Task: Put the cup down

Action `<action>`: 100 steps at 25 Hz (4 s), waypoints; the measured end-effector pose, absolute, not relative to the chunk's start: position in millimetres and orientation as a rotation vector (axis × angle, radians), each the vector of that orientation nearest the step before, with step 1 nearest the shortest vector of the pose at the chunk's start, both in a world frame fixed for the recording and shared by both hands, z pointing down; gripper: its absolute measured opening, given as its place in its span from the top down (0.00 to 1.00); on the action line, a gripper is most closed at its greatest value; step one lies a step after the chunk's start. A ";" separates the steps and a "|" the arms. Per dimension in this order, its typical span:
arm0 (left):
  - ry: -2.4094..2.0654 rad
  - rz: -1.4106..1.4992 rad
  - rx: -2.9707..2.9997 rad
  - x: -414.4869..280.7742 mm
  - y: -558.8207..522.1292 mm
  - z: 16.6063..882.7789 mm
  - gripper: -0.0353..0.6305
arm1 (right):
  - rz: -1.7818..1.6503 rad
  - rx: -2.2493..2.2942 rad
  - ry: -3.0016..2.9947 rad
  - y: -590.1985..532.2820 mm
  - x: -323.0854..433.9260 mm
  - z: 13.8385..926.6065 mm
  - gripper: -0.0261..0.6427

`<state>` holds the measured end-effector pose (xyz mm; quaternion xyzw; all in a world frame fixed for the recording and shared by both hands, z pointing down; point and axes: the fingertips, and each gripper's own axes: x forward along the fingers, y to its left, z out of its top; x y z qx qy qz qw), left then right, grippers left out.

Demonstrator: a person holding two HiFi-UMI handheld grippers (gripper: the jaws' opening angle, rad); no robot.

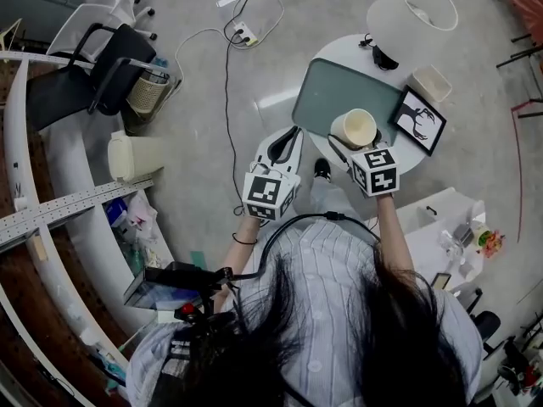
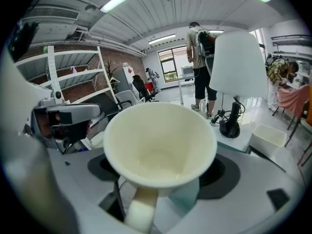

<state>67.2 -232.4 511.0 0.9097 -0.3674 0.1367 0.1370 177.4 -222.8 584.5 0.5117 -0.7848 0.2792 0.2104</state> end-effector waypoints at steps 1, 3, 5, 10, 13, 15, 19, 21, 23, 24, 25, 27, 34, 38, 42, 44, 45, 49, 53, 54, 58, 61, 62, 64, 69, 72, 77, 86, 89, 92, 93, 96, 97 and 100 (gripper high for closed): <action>-1.069 0.397 2.630 68.1 -234.2 511.2 0.92 | 0.771 1.415 -2.179 -227.3 179.5 587.6 0.33; -1.085 0.399 2.625 69.4 -237.8 511.6 0.92 | 0.759 1.393 -2.176 -236.3 182.0 594.0 0.33; -1.103 0.397 2.617 70.4 -241.5 511.0 0.92 | 0.744 1.362 -2.178 -244.7 182.0 600.1 0.33; -1.129 0.396 2.602 75.9 -251.2 510.6 0.92 | 0.699 1.284 -2.183 -265.0 181.0 617.9 0.33; -1.129 0.408 2.599 78.3 -254.8 513.3 0.92 | 0.682 1.248 -2.182 -276.1 177.7 628.3 0.33; -1.132 0.416 2.591 79.4 -256.9 515.3 0.92 | 0.683 1.223 -2.182 -281.7 173.6 632.6 0.33; -1.147 0.427 2.576 79.7 -266.5 522.1 0.92 | 0.676 1.187 -2.159 -294.5 170.1 650.6 0.33; -1.150 0.433 2.571 79.6 -271.9 525.2 0.92 | 0.687 1.181 -2.147 -300.6 167.5 656.9 0.33; -1.154 0.435 2.564 79.3 -275.8 527.4 0.92 | 0.693 1.175 -2.135 -305.1 166.6 665.3 0.33; -1.155 0.436 2.560 79.1 -277.4 528.3 0.92 | 0.694 1.171 -2.130 -307.3 165.9 668.8 0.33; -1.157 0.438 2.557 78.9 -278.9 529.2 0.92 | 0.692 1.167 -2.127 -309.7 164.8 671.4 0.33; -1.156 0.444 2.553 79.1 -280.9 531.3 0.92 | 0.681 1.158 -2.120 -314.5 162.7 676.4 0.33; -1.149 0.470 2.537 82.3 -281.6 540.1 0.92 | 0.607 1.088 -2.114 -327.7 151.2 688.1 0.33; -1.151 0.473 2.529 77.9 -277.5 542.6 0.92 | 0.526 1.037 -2.114 -335.7 141.4 687.9 0.33; -1.165 0.489 2.517 72.7 -275.0 545.3 0.92 | 0.500 1.011 -2.104 -336.8 136.1 696.1 0.33; -1.174 0.499 2.515 69.2 -274.0 545.5 0.92 | 0.491 0.998 -2.095 -335.4 134.8 700.8 0.33; -1.177 0.501 2.514 67.5 -273.4 545.2 0.92 | 0.485 0.991 -2.092 -334.4 134.2 702.8 0.33; -1.188 0.494 2.502 62.9 -272.0 543.6 0.92 | 0.466 0.978 -2.090 -333.0 134.3 705.9 0.33; -1.197 0.492 2.494 57.8 -270.6 544.9 0.92 | 0.473 0.996 -2.102 -334.1 133.2 705.6 0.33; -1.195 0.491 2.494 57.2 -269.7 545.9 0.92 | 0.468 1.000 -2.104 -334.0 132.6 705.8 0.33; -1.192 0.487 2.497 55.2 -268.2 547.4 0.92 | 0.459 1.011 -2.107 -333.0 129.9 708.1 0.33; -1.198 0.489 2.497 54.3 -267.4 545.6 0.92 | 0.436 1.005 -2.099 -330.6 129.1 710.2 0.33; -1.199 0.491 2.497 53.9 -267.1 545.0 0.92 | 0.430 1.005 -2.094 -330.0 129.1 711.2 0.33; -1.194 0.491 2.495 53.2 -265.3 545.6 0.92 | 0.440 1.011 -2.082 -328.2 130.0 714.2 0.33; -1.192 0.493 2.501 50.0 -262.7 543.9 0.92 | 0.513 1.058 -2.053 -324.8 135.9 718.4 0.33; -1.188 0.491 2.502 48.3 -259.5 544.5 0.92 | 0.525 1.075 -2.049 -323.4 137.4 715.7 0.33; -1.186 0.485 2.511 47.8 -256.3 542.5 0.92 | 0.541 1.109 -2.043 -321.3 139.8 712.0 0.33; -1.161 0.486 2.538 45.7 -247.1 536.8 0.92 | 0.638 1.191 -2.011 -297.5 152.0 707.3 0.33; -1.155 0.479 2.550 44.3 -246.0 534.3 0.92 | 0.710 1.244 -2.001 -284.7 156.0 707.1 0.33; -1.131 0.470 2.571 45.3 -242.5 533.0 0.92 | 0.735 1.319 -1.983 -274.7 162.6 701.4 0.33; -1.123 0.465 2.578 45.5 -241.0 532.5 0.92 | 0.741 1.345 -1.980 -271.6 164.8 698.7 0.33; -1.099 0.456 2.596 46.3 -237.0 531.5 0.92 | 0.767 1.420 -1.971 -262.8 173.5 693.0 0.33; -1.091 0.454 2.603 46.4 -235.8 530.8 0.92 | 0.785 1.446 -1.977 -260.2 175.0 689.5 0.33; -1.070 0.446 2.623 45.2 -232.2 526.9 0.92 | 0.846 1.516 -2.033 -254.5 172.1 672.1 0.34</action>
